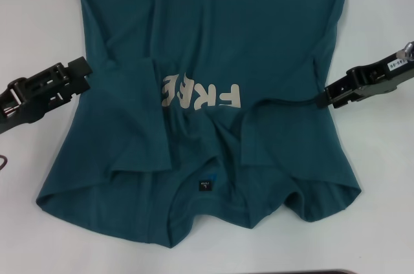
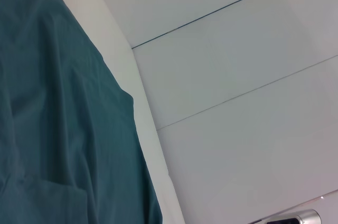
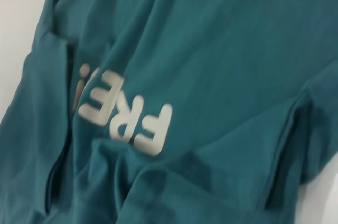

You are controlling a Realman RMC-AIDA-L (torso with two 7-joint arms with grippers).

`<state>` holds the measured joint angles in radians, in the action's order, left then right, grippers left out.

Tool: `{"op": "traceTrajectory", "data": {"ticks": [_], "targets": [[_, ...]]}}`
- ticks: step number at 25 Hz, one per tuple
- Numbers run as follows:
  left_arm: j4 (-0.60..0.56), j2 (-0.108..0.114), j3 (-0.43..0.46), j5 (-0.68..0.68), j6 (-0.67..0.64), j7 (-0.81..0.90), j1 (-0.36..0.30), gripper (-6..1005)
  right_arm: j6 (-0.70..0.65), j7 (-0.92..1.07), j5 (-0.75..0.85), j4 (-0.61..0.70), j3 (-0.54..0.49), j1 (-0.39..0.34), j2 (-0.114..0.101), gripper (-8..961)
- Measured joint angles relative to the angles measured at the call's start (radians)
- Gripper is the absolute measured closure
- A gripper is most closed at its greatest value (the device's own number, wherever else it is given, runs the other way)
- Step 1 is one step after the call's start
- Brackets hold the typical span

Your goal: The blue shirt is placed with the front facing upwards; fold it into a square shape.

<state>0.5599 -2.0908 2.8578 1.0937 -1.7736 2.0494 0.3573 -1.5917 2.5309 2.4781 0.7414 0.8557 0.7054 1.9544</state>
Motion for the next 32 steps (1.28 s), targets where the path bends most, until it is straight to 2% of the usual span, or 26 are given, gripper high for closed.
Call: {"op": "traceTrajectory", "data": {"ticks": [22,26,32], "targets": [[0.0,-0.001,0.0,0.0,0.0,0.0,-0.003,248,0.158,0.013,-0.01,-0.082,-0.001,0.022,0.026,473],[0.0,-0.001,0.0,0.0,0.002,0.0,-0.002,249,0.188,0.012,-0.042,-0.082,-0.001,0.023,0.037,473],[0.0,-0.002,0.0,0.0,0.003,0.0,0.001,250,0.185,0.005,-0.097,-0.081,-0.001,0.029,0.038,472]]}}
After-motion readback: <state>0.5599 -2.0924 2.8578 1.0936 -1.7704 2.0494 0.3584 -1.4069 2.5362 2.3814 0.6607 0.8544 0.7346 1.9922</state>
